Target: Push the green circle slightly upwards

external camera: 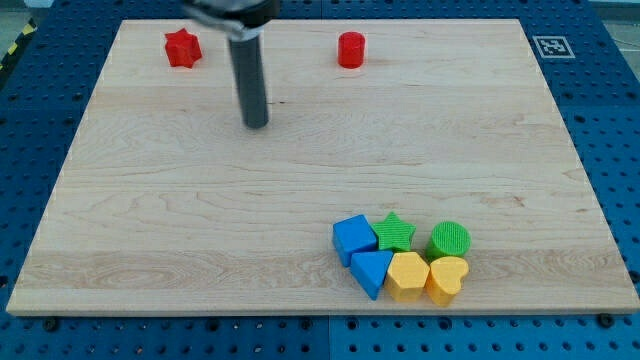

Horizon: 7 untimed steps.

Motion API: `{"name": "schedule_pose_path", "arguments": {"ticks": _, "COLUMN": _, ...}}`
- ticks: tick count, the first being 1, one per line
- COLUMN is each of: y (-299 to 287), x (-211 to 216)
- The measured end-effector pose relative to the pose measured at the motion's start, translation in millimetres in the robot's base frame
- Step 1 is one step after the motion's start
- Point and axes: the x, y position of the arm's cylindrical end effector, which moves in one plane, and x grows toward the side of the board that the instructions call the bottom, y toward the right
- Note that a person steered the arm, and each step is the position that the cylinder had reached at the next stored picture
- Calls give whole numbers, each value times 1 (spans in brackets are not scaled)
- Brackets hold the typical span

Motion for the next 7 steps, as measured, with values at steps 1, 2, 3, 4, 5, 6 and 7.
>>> {"name": "schedule_pose_path", "arguments": {"ticks": 1, "y": -1, "x": 66}}
{"name": "schedule_pose_path", "arguments": {"ticks": 2, "y": -1, "x": 116}}
{"name": "schedule_pose_path", "arguments": {"ticks": 3, "y": 22, "x": 99}}
{"name": "schedule_pose_path", "arguments": {"ticks": 4, "y": 112, "x": 68}}
{"name": "schedule_pose_path", "arguments": {"ticks": 5, "y": 221, "x": 72}}
{"name": "schedule_pose_path", "arguments": {"ticks": 6, "y": 336, "x": 100}}
{"name": "schedule_pose_path", "arguments": {"ticks": 7, "y": 417, "x": 161}}
